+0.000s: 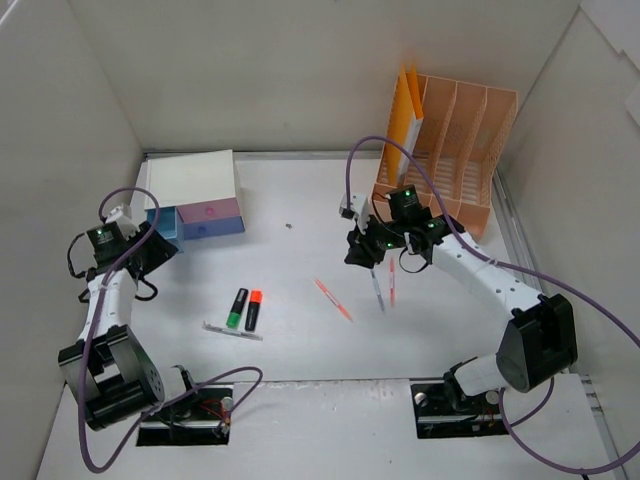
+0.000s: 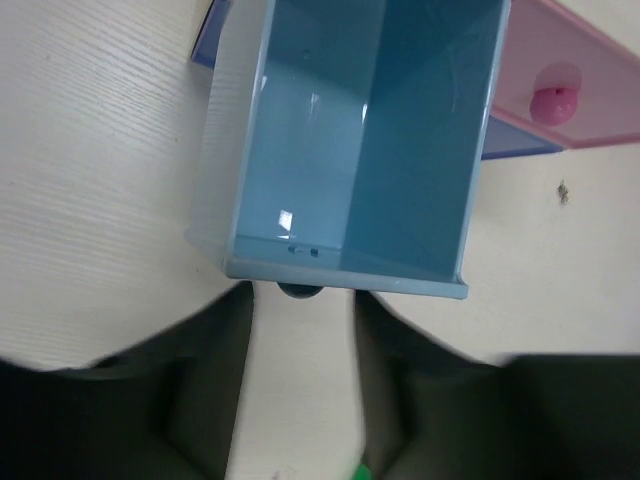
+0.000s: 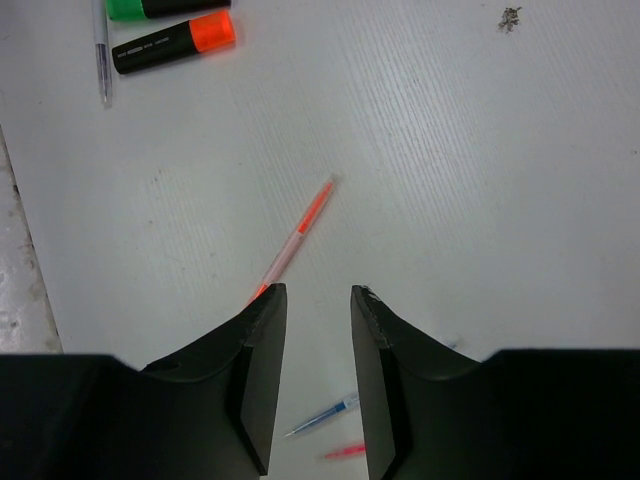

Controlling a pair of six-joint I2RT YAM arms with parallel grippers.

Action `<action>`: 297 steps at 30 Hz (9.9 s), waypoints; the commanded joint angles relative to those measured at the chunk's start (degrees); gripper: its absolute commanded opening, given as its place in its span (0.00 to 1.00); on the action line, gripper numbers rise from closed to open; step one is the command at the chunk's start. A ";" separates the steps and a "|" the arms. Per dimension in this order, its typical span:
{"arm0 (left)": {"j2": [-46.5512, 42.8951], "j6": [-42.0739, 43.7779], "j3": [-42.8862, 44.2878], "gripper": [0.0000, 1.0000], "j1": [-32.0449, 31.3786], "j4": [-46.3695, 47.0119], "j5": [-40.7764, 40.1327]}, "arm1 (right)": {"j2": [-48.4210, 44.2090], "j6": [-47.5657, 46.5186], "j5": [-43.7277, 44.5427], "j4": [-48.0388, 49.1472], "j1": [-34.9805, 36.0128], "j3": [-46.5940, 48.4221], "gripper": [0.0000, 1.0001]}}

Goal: Organize the desk

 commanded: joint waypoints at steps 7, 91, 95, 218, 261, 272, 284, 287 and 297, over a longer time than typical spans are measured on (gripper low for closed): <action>-8.08 -1.72 -0.08 0.82 -0.10 -2.59 -1.41 | -1.40 -0.61 -1.24 1.97 0.68 0.10 0.43; 3.52 0.65 23.72 0.00 -41.69 -31.94 -29.09 | -6.59 10.20 6.15 1.62 -3.27 -7.98 0.49; 0.18 2.49 28.31 0.00 -32.48 -31.95 -30.23 | -6.15 9.68 5.80 1.62 -3.27 -7.81 0.44; 14.15 1.01 39.49 0.54 -45.09 -39.15 -15.29 | 0.88 6.42 6.59 1.62 -0.81 -8.60 0.69; 6.15 -20.00 -6.22 0.49 -65.13 -10.86 -39.02 | 0.09 7.57 5.18 1.98 -3.71 -12.56 0.64; 6.69 -21.50 -3.17 0.00 -68.83 -12.52 -40.34 | 0.35 7.57 5.18 1.98 -3.80 -12.03 0.64; 1.91 -9.65 34.44 0.00 -40.20 -41.58 -27.43 | 0.71 7.57 3.95 2.68 -3.89 -11.15 0.63; 5.61 -7.97 42.01 0.00 -32.72 -48.53 -23.65 | 0.71 7.57 3.69 3.29 -3.89 -11.15 0.63; 9.22 -6.30 46.16 0.00 -19.97 -53.49 -20.13 | 0.53 8.71 1.84 6.46 -4.15 -12.99 0.63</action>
